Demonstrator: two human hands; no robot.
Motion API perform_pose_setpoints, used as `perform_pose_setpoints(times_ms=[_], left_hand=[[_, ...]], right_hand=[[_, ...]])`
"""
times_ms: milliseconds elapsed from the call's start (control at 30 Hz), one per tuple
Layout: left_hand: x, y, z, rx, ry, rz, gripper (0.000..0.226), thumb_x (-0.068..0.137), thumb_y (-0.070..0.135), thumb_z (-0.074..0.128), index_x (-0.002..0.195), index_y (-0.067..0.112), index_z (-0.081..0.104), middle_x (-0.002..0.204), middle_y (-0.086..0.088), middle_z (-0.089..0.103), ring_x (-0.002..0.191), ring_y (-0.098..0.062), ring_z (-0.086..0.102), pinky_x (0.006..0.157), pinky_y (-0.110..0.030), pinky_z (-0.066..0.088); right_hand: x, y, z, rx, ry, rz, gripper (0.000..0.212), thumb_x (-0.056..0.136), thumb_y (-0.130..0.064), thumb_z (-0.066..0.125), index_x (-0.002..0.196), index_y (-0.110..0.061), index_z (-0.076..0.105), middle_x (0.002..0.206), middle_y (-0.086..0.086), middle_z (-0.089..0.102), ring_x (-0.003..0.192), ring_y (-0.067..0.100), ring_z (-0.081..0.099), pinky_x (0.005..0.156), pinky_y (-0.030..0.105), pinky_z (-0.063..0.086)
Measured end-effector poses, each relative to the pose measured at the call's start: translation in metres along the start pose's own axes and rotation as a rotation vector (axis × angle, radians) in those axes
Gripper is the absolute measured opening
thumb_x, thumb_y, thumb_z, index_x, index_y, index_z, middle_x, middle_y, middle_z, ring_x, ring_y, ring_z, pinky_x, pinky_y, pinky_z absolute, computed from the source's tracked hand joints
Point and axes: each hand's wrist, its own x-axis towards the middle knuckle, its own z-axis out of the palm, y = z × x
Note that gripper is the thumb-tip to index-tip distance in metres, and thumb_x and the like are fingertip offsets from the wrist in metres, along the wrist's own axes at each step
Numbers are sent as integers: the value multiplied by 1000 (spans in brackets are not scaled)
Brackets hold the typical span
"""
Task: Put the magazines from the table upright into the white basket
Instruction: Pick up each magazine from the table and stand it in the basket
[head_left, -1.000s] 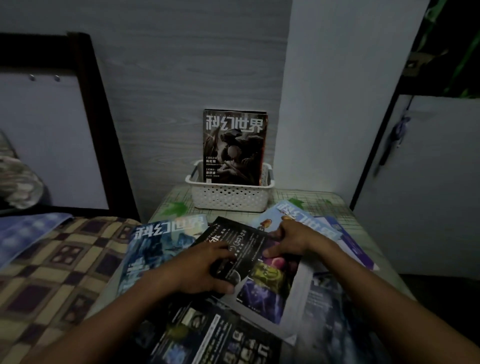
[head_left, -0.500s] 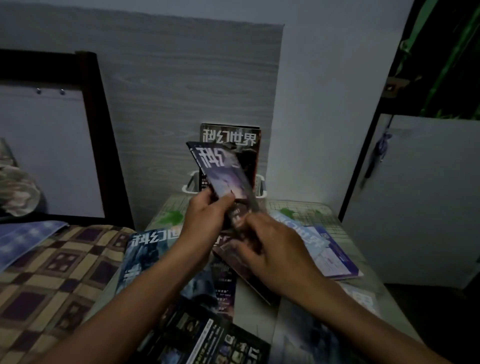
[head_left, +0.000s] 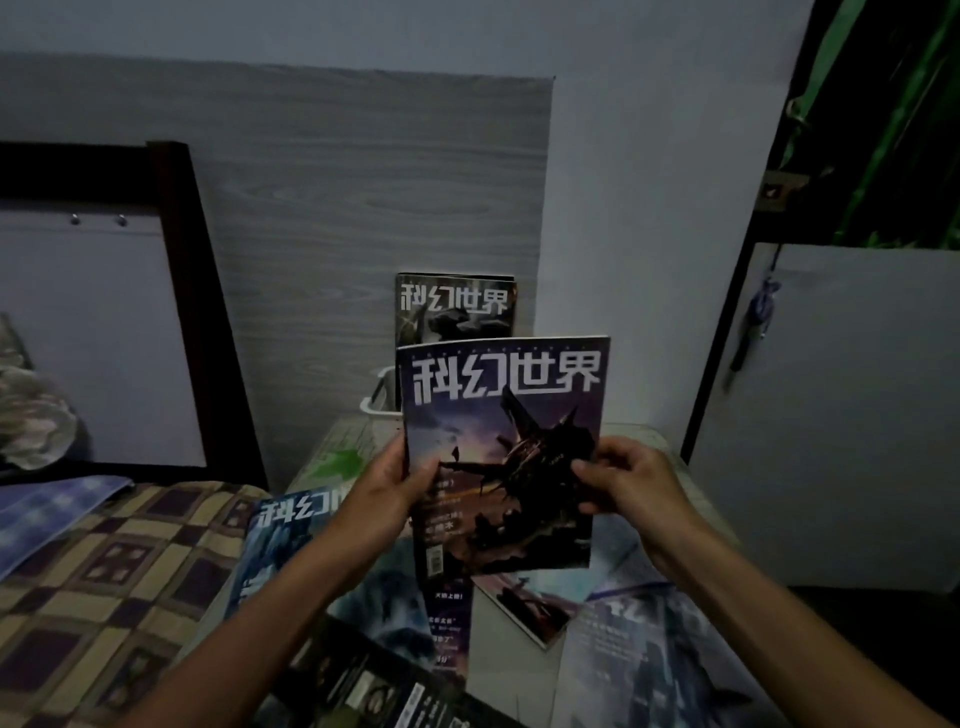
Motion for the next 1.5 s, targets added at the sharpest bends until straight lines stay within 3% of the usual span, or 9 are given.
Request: perform_pose_setpoints(times_ms=[100, 233, 433, 600, 800, 1033, 1267, 1400, 1500], left_hand=[[-2, -20, -5, 251, 15, 6, 34, 100, 19, 50, 110, 50, 61, 115, 14, 70, 111, -9, 64, 93, -35, 51], [12, -20, -14, 335, 164, 95, 36, 91, 11, 63, 95, 46, 69, 95, 11, 73, 85, -8, 70, 66, -22, 55], [77, 26, -40, 323, 400, 232, 27, 83, -1, 69, 99, 22, 69, 93, -6, 72, 90, -24, 69, 86, -48, 57], [146, 53, -66, 303, 441, 314, 24, 89, -6, 58, 101, 12, 67, 95, -12, 73, 90, -22, 71, 79, -36, 59], [208, 16, -84, 306, 510, 223, 32, 86, -6, 62, 80, 26, 63, 81, 2, 70, 75, -13, 66, 70, -28, 56], [226, -51, -92, 544, 584, 134, 20, 84, 5, 69, 90, 25, 70, 83, 10, 67, 76, -5, 62, 72, -28, 52], [237, -68, -94, 685, 574, 58, 18, 84, 7, 70, 102, 12, 72, 100, -4, 74, 75, -5, 60, 62, -14, 40], [243, -71, -97, 696, 545, 29, 17, 86, 8, 68, 102, 15, 70, 105, -6, 73, 68, 4, 52, 57, -10, 35], [247, -70, -98, 736, 529, 3, 13, 86, 11, 68, 98, 14, 71, 104, -8, 74, 77, -7, 59, 68, -21, 47]], right_hand=[[2, 10, 2, -34, 47, -53, 12, 91, 1, 61, 82, -7, 63, 78, 9, 60, 58, 14, 61, 51, 22, 55], [16, 6, 11, -73, 93, -111, 20, 93, 1, 57, 76, -10, 62, 65, 11, 59, 50, 15, 58, 50, 27, 54], [65, -39, 36, 19, 163, -284, 6, 92, -2, 60, 90, -8, 60, 74, 11, 63, 54, 16, 63, 52, 27, 58], [131, -69, 66, 58, 226, -337, 16, 91, -6, 62, 80, -18, 63, 69, 7, 68, 60, 17, 67, 51, 25, 54], [205, -45, 94, -42, 312, -247, 9, 86, -11, 67, 80, -16, 71, 63, 3, 73, 67, 22, 74, 72, 44, 62], [235, 4, 105, -211, 347, -177, 5, 83, -17, 72, 80, -19, 75, 43, -22, 62, 43, -8, 60, 48, 16, 46], [247, 19, 107, -246, 351, -157, 10, 82, -15, 73, 88, -20, 79, 56, -17, 67, 47, -2, 65, 56, 19, 55], [254, 23, 107, -347, 402, -171, 9, 82, -19, 73, 75, -22, 77, 38, -25, 53, 37, -11, 54, 37, 9, 35], [259, 23, 107, -495, 435, -187, 19, 82, -25, 73, 64, -20, 73, 39, -24, 50, 42, -8, 49, 43, 15, 31]])
